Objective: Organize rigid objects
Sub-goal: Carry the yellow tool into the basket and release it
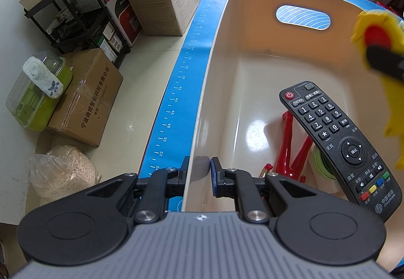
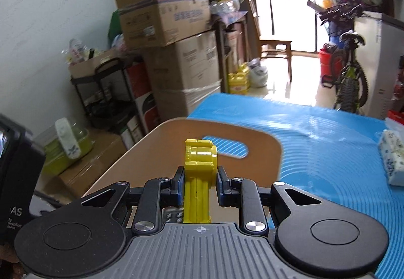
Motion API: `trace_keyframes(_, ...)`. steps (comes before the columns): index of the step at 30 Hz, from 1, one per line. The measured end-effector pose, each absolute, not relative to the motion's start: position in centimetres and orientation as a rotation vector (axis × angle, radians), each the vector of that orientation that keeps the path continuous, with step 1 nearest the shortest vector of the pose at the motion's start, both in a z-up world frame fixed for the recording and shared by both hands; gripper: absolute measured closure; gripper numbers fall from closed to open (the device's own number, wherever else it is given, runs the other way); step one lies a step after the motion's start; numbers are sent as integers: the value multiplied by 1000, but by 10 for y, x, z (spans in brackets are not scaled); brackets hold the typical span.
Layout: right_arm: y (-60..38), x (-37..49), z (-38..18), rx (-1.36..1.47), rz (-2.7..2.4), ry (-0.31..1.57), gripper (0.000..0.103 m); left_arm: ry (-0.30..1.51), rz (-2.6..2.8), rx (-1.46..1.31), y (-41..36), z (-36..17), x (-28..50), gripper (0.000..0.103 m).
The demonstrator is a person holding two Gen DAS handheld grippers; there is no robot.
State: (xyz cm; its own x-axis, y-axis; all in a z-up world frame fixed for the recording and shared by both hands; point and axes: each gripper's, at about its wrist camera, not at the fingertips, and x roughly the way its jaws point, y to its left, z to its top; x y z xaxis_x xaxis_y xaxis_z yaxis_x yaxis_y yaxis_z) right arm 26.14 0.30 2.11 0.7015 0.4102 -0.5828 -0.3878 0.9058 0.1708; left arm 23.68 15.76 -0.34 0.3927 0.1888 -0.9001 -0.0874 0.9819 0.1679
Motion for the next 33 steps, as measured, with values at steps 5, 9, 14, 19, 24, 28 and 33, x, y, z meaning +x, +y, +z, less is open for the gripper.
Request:
trace_keyframes(5,27,261,0,-12,504,766,70,1154,177,101,157,-3,237,86)
trace_keyframes(9,39,260,-11,-35,540,822,70,1155,178,102,156,-2,238,86)
trace_keyframes(14,37,265,-10,-7,546,855,70,1156,179,104,155,-3,239,86)
trace_keyframes(19,31,264,-10,9,552,863,59,1155,180,104,155,-4,239,86)
trace_keyframes(24,15,263,0,31,518,827,49,1157,181,106,154,-4,239,85)
trace_keyframes(28,-5,263,12,59,483,795,47,1157,182,105,155,-4,239,85)
trace_keyframes(33,-39,263,29,64,390,727,44,1157,182,104,155,-5,239,85)
